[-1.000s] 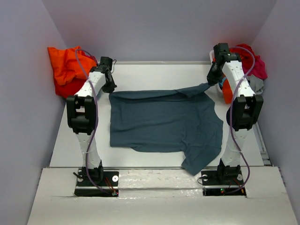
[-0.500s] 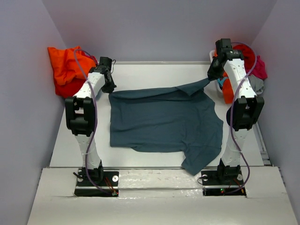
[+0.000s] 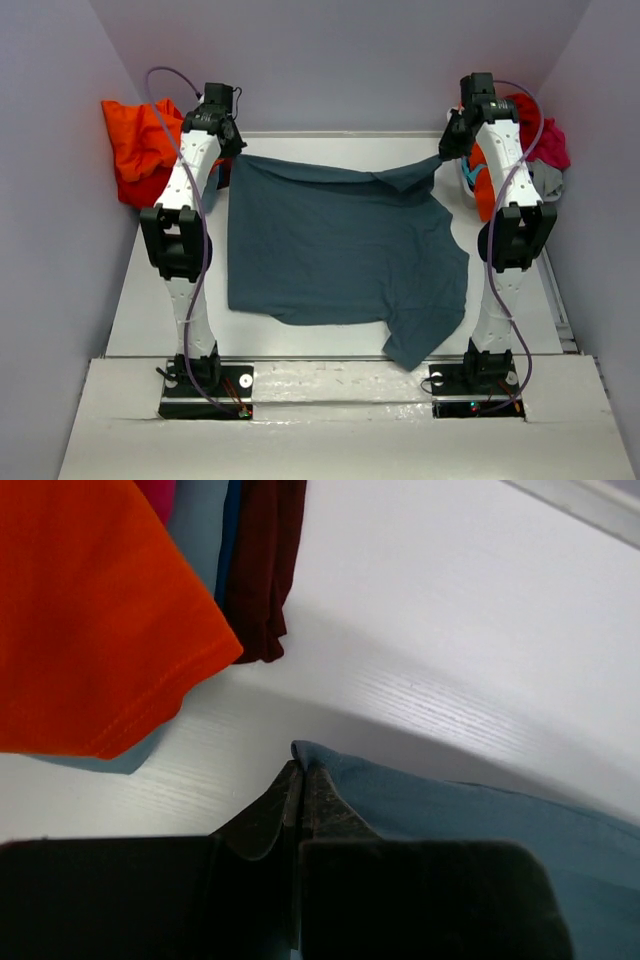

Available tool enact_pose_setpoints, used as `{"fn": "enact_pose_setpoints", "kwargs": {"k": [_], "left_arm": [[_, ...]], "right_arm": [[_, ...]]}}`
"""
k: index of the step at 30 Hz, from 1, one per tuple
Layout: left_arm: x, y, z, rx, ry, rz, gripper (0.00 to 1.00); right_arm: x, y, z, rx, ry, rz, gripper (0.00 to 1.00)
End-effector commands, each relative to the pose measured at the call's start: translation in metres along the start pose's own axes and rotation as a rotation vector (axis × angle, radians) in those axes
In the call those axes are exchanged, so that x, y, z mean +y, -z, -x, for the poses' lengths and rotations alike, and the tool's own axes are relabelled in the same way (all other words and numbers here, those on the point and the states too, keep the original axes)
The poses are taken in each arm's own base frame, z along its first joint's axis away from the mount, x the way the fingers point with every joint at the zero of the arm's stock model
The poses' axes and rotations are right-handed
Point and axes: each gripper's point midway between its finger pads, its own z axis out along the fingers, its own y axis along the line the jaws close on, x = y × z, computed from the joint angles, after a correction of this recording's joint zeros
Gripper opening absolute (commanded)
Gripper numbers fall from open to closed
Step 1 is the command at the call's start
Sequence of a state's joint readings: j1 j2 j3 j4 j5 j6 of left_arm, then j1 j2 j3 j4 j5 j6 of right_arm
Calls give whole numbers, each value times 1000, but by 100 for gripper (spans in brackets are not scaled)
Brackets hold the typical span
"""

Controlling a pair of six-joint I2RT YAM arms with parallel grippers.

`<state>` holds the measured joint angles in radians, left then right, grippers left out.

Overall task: Fold and stack the t-shirts
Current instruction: Flatten the tshirt out

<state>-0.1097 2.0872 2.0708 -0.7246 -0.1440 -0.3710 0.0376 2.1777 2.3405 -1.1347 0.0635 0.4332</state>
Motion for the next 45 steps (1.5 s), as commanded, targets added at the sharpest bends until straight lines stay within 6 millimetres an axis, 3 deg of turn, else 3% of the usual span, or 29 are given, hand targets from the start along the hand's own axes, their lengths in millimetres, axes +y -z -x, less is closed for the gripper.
{"fn": "enact_pose_setpoints", "kwargs": {"k": [1, 9, 22, 29, 39, 45], "left_arm": [[-2, 17, 27, -64, 2, 0, 6], [-8, -3, 13, -29, -30, 18, 6], [-6, -10, 6, -9, -35, 28, 6], [-6, -16, 4, -3, -33, 33, 6], [-7, -8, 16, -39, -17, 36, 6], [-8, -2, 25, -66, -4, 37, 6]], "right_arm": [[13, 25, 31, -105, 6, 75, 12], [23, 17, 39, -128, 2, 117, 11], [45, 51, 65, -229, 19, 231, 11], [42, 36, 59, -198, 16, 212, 11], [48, 62, 75, -274, 20, 247, 10], [52, 66, 72, -271, 21, 259, 9]]}}
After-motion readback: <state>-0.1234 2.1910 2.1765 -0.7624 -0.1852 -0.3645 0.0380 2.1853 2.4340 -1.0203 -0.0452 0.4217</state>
